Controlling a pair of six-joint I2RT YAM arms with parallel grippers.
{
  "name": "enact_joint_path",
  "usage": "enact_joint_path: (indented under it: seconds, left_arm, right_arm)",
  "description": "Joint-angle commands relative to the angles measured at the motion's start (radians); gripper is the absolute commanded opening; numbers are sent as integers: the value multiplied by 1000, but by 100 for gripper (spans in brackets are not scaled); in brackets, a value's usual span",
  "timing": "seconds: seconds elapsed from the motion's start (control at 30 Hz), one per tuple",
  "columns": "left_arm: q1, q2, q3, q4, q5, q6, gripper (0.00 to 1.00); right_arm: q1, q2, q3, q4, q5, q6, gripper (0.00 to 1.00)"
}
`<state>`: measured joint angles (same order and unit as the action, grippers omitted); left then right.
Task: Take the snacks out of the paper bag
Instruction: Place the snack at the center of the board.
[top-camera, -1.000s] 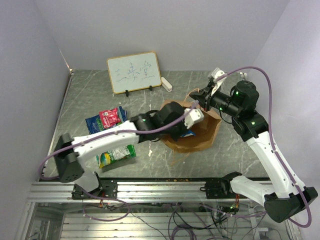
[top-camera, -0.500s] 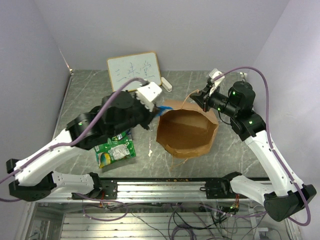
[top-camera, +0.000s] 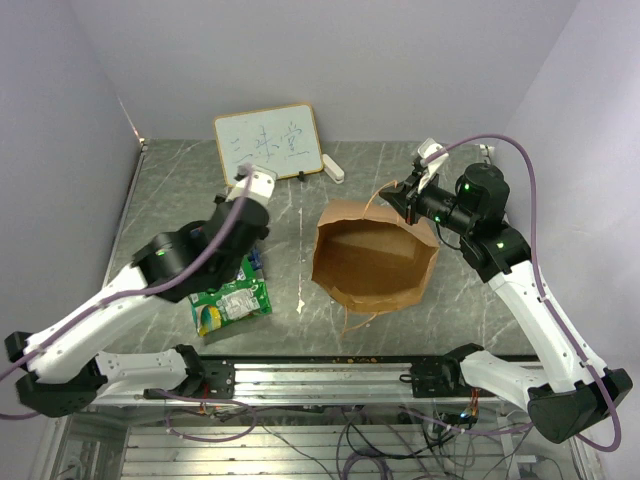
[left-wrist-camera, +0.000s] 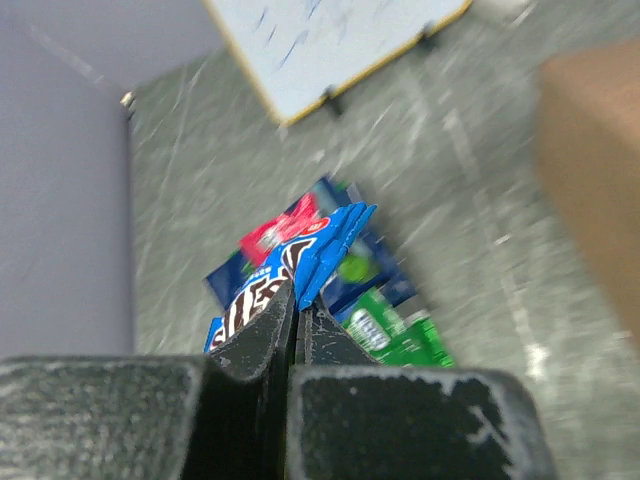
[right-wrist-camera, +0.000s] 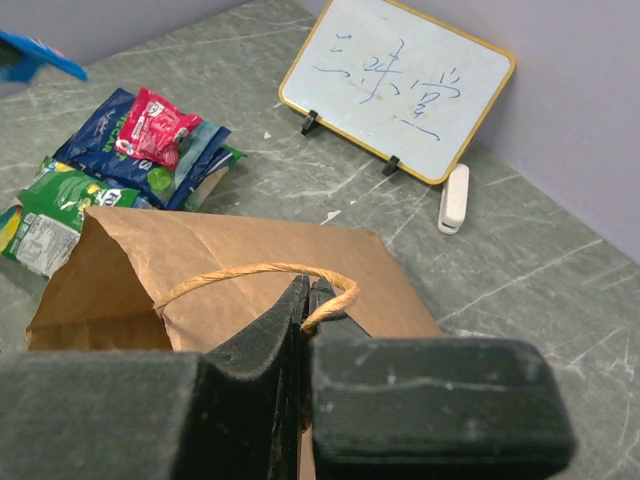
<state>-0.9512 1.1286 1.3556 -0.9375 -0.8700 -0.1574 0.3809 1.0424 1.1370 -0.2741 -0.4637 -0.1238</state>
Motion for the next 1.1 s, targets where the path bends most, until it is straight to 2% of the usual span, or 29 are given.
enact_joint_path:
  seconds: [0.0,0.17,0.3,0.4,0.67,0.7,0.83,0.9,1.0,1.07]
  left_arm:
    - [109,66,-115,12,23,84,7]
    - [215,155,-252,139,148,148,7]
    - [257,260,-258,163,143,144,7]
    - [276,340,-250,151,192,150,7]
    - [309,375,-267,175,307,216,7]
    - [314,378,-266,174,305,219,9]
    - [351,373,-250,146,314,195,36]
    - [365,351,-236,125,355,190,44]
    - [368,312,-200,95,394,173,60]
    - [369,299,-157,67,418,158,64]
  right_arm:
    - [-2,-11,-10,18,-8,1,0]
    - [-2,-18,-6,17,-3,0,0]
    - [-2,-28,-7,12,2,0,0]
    - [-2,-39,-10,8,9,1,0]
    - [-2,-56,-20,-8,22,-2,0]
    - [-2,-55,-19,-8,20,-2,0]
    - [-2,-46,-6,-10,3,1,0]
    - [-2,-36,16,-22,-22,13,0]
    - [-2,-25,42,-51,-86,33,0]
    - [-2,-28,54,-63,-113,61,0]
